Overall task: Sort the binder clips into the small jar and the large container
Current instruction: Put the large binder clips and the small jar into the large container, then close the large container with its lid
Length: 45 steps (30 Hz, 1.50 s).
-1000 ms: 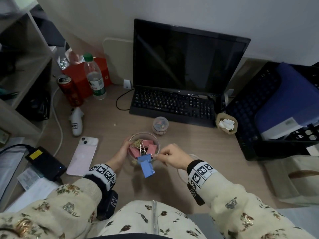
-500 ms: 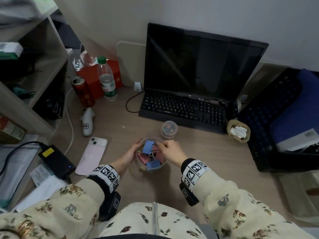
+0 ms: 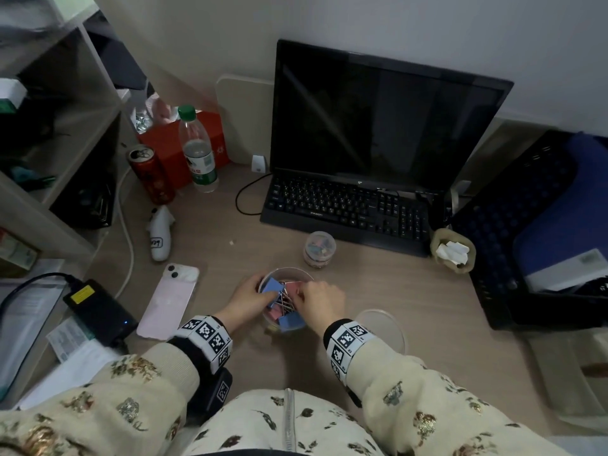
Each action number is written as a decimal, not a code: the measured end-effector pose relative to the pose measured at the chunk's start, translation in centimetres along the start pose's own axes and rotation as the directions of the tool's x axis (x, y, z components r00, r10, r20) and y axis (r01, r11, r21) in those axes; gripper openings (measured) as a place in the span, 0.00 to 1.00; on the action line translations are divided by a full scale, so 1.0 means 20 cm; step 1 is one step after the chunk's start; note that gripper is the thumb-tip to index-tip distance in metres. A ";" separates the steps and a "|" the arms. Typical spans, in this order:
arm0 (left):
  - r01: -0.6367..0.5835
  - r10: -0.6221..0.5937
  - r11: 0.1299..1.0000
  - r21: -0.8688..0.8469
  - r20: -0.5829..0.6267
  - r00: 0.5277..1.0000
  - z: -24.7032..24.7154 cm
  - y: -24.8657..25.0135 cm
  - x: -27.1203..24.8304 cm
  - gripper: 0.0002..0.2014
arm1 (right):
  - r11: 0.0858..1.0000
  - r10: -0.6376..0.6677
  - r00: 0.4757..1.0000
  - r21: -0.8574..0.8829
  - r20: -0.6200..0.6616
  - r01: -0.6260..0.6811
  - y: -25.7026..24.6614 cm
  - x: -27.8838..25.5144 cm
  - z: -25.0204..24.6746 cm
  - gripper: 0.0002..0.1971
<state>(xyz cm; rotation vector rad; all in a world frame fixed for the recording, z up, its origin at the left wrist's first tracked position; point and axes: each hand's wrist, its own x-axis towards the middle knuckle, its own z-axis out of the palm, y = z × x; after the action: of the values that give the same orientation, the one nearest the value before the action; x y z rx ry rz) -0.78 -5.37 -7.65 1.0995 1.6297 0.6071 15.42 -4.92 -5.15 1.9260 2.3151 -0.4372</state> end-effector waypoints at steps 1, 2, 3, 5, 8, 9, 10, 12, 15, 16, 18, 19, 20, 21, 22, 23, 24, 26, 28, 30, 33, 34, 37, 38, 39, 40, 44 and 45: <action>-0.004 0.004 1.000 0.011 -0.004 1.000 0.00 0.01 0.00 0.12 | 1.000 -0.006 1.000 0.004 -0.007 0.006 0.00 0.00 0.00 0.20; -0.011 0.011 1.000 0.003 -0.010 1.000 0.01 0.01 0.00 0.12 | 1.000 -0.014 1.000 0.006 -0.011 0.014 0.00 -0.01 0.00 0.20; -0.010 0.010 1.000 0.001 -0.013 1.000 0.01 0.01 0.00 0.12 | 1.000 -0.024 1.000 0.009 -0.015 0.024 0.01 -0.01 0.00 0.19; -0.029 0.029 0.999 0.030 -0.013 0.999 0.02 0.01 0.00 0.15 | 0.998 -0.059 0.998 0.028 -0.028 0.060 0.02 -0.02 -0.02 0.18; -0.062 0.064 0.993 0.097 -0.019 0.998 0.03 -0.02 0.00 0.21 | 0.986 -0.127 0.989 0.100 -0.076 0.135 0.05 -0.05 -0.04 0.16; -0.061 0.064 0.992 0.111 -0.027 0.998 0.04 -0.04 0.02 0.23 | 0.979 -0.139 0.984 0.136 -0.116 0.154 0.06 -0.06 -0.05 0.15; -0.057 0.061 0.992 0.114 -0.029 0.998 0.04 -0.04 0.02 0.24 | 0.969 -0.145 0.974 0.176 -0.174 0.176 0.08 -0.07 -0.05 0.14; -0.058 0.063 0.991 0.117 -0.040 0.997 0.04 -0.02 0.03 0.20 | 0.952 -0.124 0.951 0.237 -0.284 0.195 0.13 -0.09 -0.05 0.12; -0.053 0.061 0.991 0.122 -0.059 0.996 0.05 0.02 0.01 0.17 | 0.945 -0.035 0.935 0.293 -0.354 0.146 0.25 -0.11 -0.08 0.14; -0.053 0.061 0.992 0.114 -0.061 0.996 0.05 0.02 0.00 0.17 | 0.951 0.015 0.943 0.295 -0.333 0.090 0.30 -0.12 -0.09 0.16; -0.064 0.071 0.993 0.100 -0.071 0.995 0.06 0.02 0.00 0.18 | 0.967 0.140 0.971 0.236 -0.195 -0.092 0.41 -0.13 -0.08 0.25; -0.065 0.072 0.993 0.098 -0.077 0.994 0.06 0.01 0.01 0.18 | 0.963 0.211 0.973 0.192 -0.098 -0.190 0.46 -0.14 -0.07 0.32; -0.060 0.067 0.994 0.090 -0.080 0.994 0.06 0.01 0.01 0.18 | 0.950 0.271 0.963 0.159 0.007 -0.269 0.52 -0.16 -0.05 0.40; -0.058 0.065 0.995 0.077 -0.083 0.994 0.07 0.00 0.01 0.18 | 0.932 0.317 0.942 0.147 0.112 -0.331 0.56 -0.18 -0.02 0.48; -0.055 0.061 0.996 0.064 -0.087 0.994 0.07 0.00 0.01 0.19 | 0.907 0.355 0.910 0.159 0.212 -0.391 0.59 -0.21 0.00 0.56; -0.052 0.056 0.997 0.052 -0.089 0.994 0.07 0.01 0.01 0.19 | 0.875 0.388 0.873 0.178 0.297 -0.450 0.61 -0.24 0.03 0.62; -0.051 0.055 0.998 0.045 -0.092 0.994 0.07 0.00 0.01 0.19 | 0.847 0.415 0.836 0.184 0.360 -0.499 0.62 -0.27 0.05 0.67; -0.051 0.055 0.998 0.047 -0.085 0.995 0.07 0.00 0.01 0.20 | 0.822 0.439 0.784 0.155 0.439 -0.548 0.62 -0.33 0.08 0.71; -0.046 0.051 0.997 0.057 -0.078 0.996 0.07 0.00 0.02 0.19 | 0.821 0.431 0.770 0.150 0.471 -0.551 0.63 -0.35 0.10 0.73; -0.041 0.046 0.998 0.054 -0.086 0.995 0.07 -0.01 0.02 0.19 | 0.827 0.431 0.781 0.148 0.451 -0.542 0.63 -0.35 0.10 0.73; -0.040 0.043 0.999 0.035 -0.086 0.995 0.08 0.00 0.00 0.19 | 0.853 0.421 0.826 0.148 0.374 -0.501 0.60 -0.35 0.11 0.73; -0.043 0.046 0.999 0.032 -0.085 0.995 0.08 0.00 0.01 0.18 | 0.859 0.409 0.848 0.173 0.337 -0.482 0.59 -0.35 0.11 0.72; -0.042 0.045 0.999 0.025 -0.092 0.995 0.08 0.00 0.00 0.19 | 0.883 0.392 0.895 0.185 0.214 -0.431 0.56 -0.34 0.11 0.67; -0.036 0.037 0.999 0.017 -0.091 0.995 0.08 -0.01 0.01 0.18 | 0.890 0.396 0.900 0.167 0.180 -0.425 0.54 -0.34 0.10 0.65; -0.033 0.033 0.999 0.009 -0.089 0.995 0.08 -0.01 0.00 0.18 | 0.894 0.402 0.903 0.147 0.155 -0.423 0.53 -0.33 0.10 0.63; -0.029 0.030 1.000 0.011 -0.088 0.996 0.08 0.00 0.00 0.17 | 0.896 0.409 0.902 0.127 0.135 -0.425 0.52 -0.33 0.09 0.62; -0.022 0.023 1.000 0.019 -0.086 0.996 0.08 0.01 0.00 0.17 | 0.897 0.430 0.897 0.062 0.098 -0.437 0.48 -0.31 0.07 0.60; -0.020 0.022 1.000 0.020 -0.086 0.996 0.08 0.01 0.00 0.17 | 0.898 0.428 0.899 0.064 0.092 -0.435 0.47 -0.31 0.07 0.60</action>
<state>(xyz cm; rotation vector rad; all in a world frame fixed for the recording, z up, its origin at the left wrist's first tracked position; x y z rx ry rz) 0.80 -5.53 -8.02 1.1188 1.7033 0.6622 25.74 -9.71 -6.31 2.3308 1.7675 -0.5506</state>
